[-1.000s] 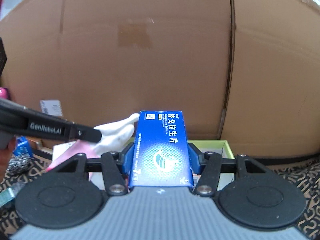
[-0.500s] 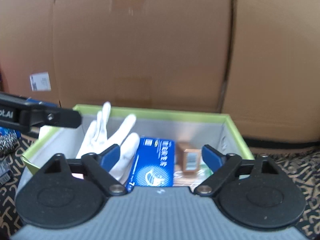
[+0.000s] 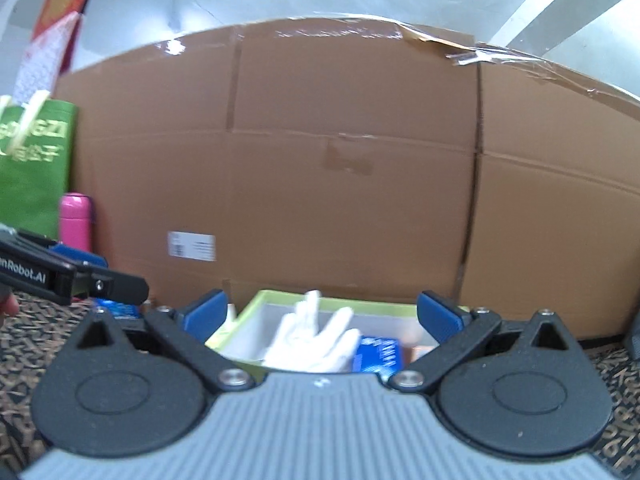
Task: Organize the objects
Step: 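Grasp the dark box with left tool while right tool grasps clear toothbrush case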
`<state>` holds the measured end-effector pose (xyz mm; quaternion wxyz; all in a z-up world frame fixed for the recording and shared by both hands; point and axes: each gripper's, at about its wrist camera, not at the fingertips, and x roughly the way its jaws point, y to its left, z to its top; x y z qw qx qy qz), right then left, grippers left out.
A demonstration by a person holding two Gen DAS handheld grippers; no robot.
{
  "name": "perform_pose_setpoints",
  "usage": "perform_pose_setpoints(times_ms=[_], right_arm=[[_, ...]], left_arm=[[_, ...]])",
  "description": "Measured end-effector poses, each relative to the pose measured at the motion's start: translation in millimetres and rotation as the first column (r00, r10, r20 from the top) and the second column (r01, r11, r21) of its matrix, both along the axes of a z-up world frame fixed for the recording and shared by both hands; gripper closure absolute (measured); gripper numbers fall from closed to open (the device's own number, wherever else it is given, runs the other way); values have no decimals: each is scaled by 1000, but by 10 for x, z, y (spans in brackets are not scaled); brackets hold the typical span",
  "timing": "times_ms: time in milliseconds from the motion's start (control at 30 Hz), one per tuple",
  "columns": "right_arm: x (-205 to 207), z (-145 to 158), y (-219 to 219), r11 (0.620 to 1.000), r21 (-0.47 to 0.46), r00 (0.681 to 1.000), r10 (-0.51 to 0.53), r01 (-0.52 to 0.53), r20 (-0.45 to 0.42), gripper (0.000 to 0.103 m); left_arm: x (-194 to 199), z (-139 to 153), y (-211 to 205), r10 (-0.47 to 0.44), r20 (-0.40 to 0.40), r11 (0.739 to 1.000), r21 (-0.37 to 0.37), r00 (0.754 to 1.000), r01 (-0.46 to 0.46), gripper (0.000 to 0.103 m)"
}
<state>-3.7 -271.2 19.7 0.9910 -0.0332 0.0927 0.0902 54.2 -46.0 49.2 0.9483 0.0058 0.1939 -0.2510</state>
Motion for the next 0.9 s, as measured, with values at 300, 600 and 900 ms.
perform_pose_setpoints(times_ms=[300,600,900], right_arm=[[-98,-331,326,994,81,981,92,-79,-169,0],[43,-672,725,988,12,947,152,-155,-284,2],[829,-1052,1198,974,-41,881,182,-222,-436,55]], left_arm=[[-16,-716,456,136,-161,981,160,978,-110,10],[370,-1011,564,138,-306,989,98,942,-113,60],[288,-1024,557,153,-286,987,99,946,-130,59]])
